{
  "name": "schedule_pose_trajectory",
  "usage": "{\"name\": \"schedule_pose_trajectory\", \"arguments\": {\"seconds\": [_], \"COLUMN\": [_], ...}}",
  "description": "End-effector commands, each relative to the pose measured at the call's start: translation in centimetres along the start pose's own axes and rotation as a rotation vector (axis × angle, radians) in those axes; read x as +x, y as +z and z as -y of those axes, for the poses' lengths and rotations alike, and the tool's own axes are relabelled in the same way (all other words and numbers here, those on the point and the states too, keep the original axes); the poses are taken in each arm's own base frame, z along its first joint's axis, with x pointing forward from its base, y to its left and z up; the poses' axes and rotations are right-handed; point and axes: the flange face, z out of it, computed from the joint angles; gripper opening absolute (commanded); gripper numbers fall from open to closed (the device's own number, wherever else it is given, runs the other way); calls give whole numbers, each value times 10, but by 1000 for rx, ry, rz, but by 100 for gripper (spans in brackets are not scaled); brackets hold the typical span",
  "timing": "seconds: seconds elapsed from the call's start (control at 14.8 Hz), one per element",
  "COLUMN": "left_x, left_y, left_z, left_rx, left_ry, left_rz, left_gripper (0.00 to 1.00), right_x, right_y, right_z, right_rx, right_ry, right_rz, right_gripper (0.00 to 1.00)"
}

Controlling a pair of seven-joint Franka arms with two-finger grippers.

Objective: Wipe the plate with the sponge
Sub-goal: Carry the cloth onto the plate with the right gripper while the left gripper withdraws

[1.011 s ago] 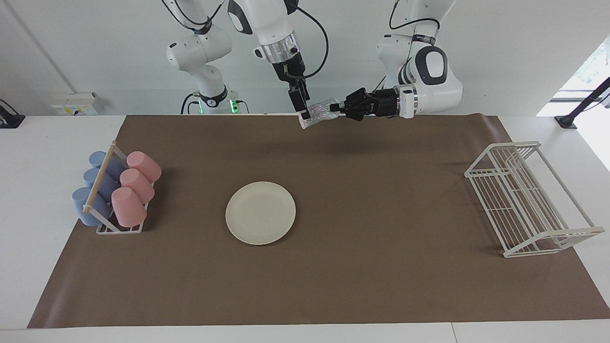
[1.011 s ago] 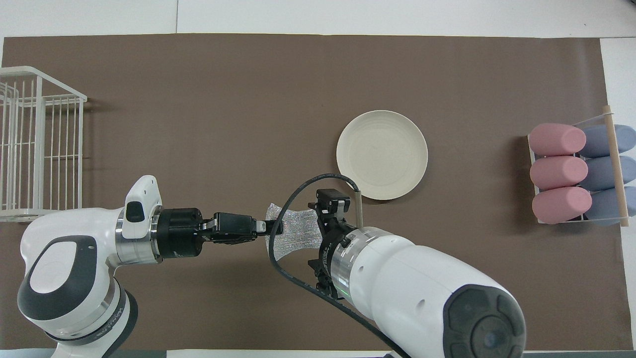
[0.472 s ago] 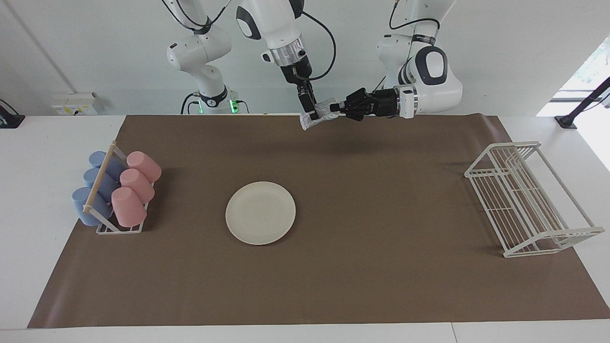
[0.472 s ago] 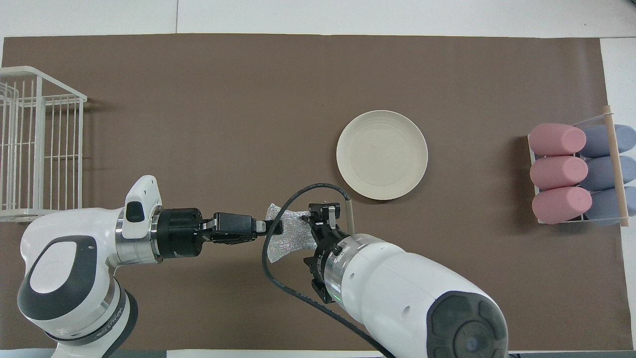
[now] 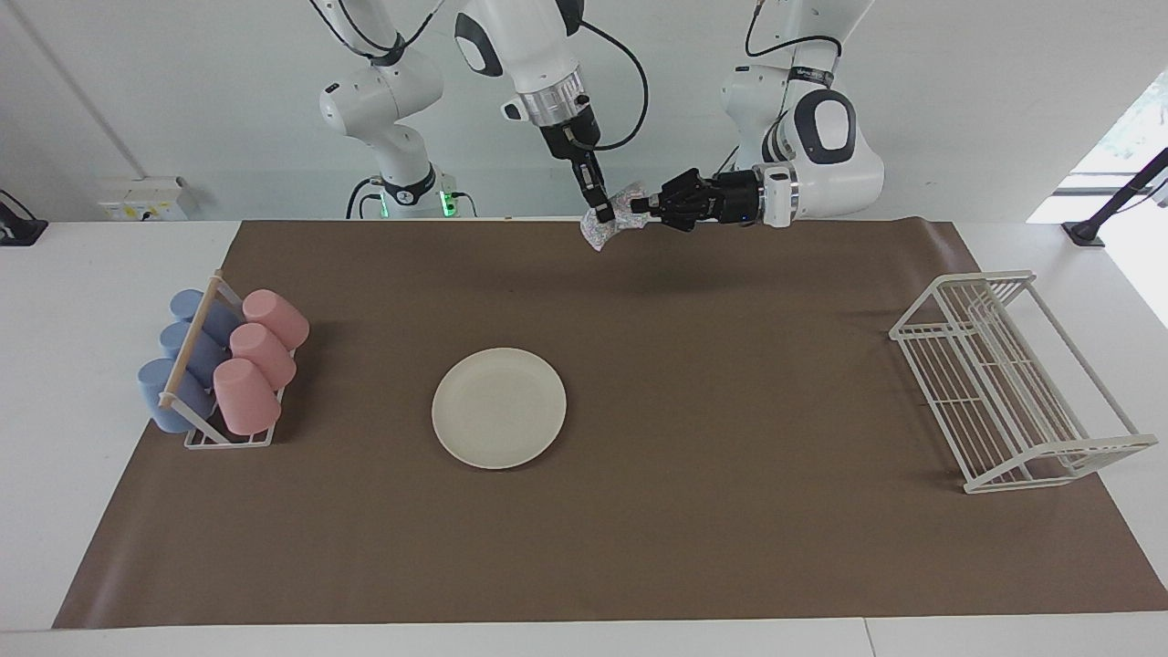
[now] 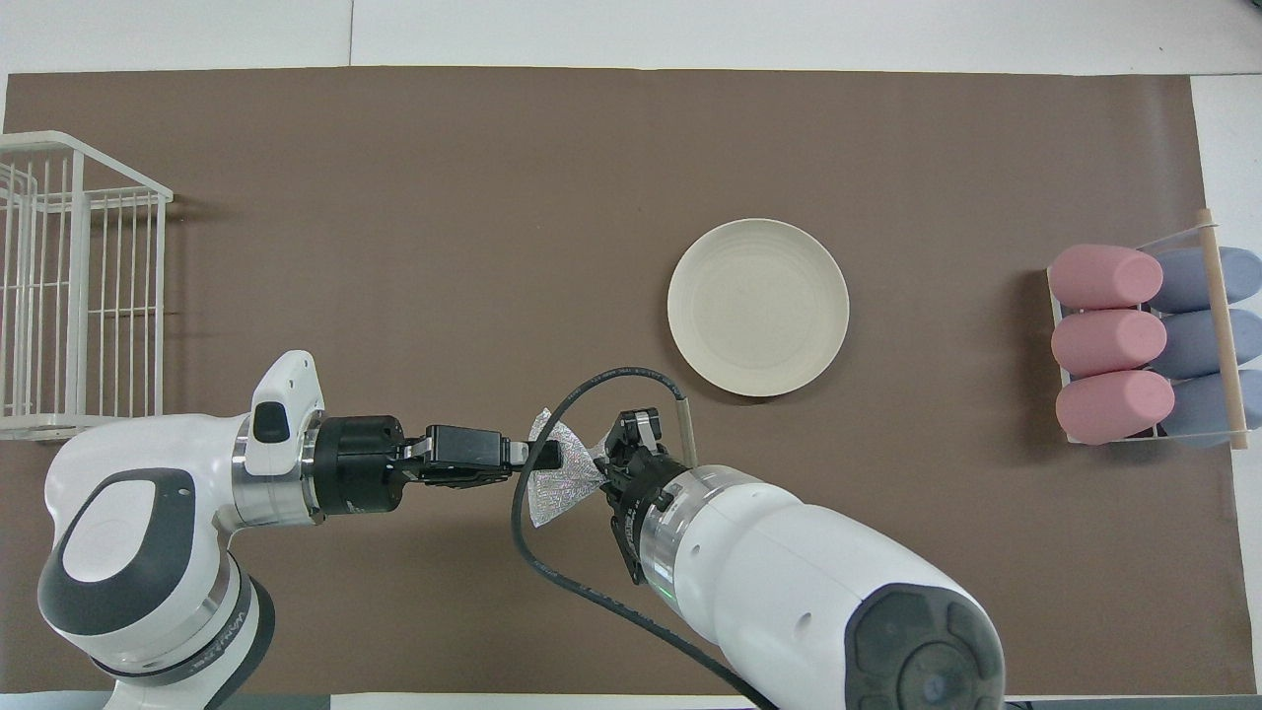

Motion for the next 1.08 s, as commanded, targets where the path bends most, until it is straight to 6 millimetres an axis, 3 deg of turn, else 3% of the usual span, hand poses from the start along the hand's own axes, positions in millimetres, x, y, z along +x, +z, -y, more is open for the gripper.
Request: {"name": "schedule_pose_trajectory", "arguments": {"seconds": [0.0,0.07,0.4,0.61,0.81,1.01], "left_x": [-1,-3,-7,-7,-6,-2], "left_y": [-2,-3,-7,-9,-14,-25], "left_z": [0,-3,-11,-12,-8,-6], "left_rx": [-12,-12,19,20,95,175], "left_ry": [3,-29,-75,-78,-55,-29], "left_rz": [-7,-6,2,-6,3,6], "left_gripper": [23,99,100,100,100,100], "right_x": [2,2,13,67,104,128], "right_y": [0,0,1,15,72,139], "right_z": [-5,-5,5,41,70,79], "right_rx": [-9,-9,-2,-3,8,35], "right_ry": [-20,-20,-24,-62,-60,-59], "right_rz": [15,15,8,-38,-65,-81], "right_gripper": [0,0,0,0,0,0]}}
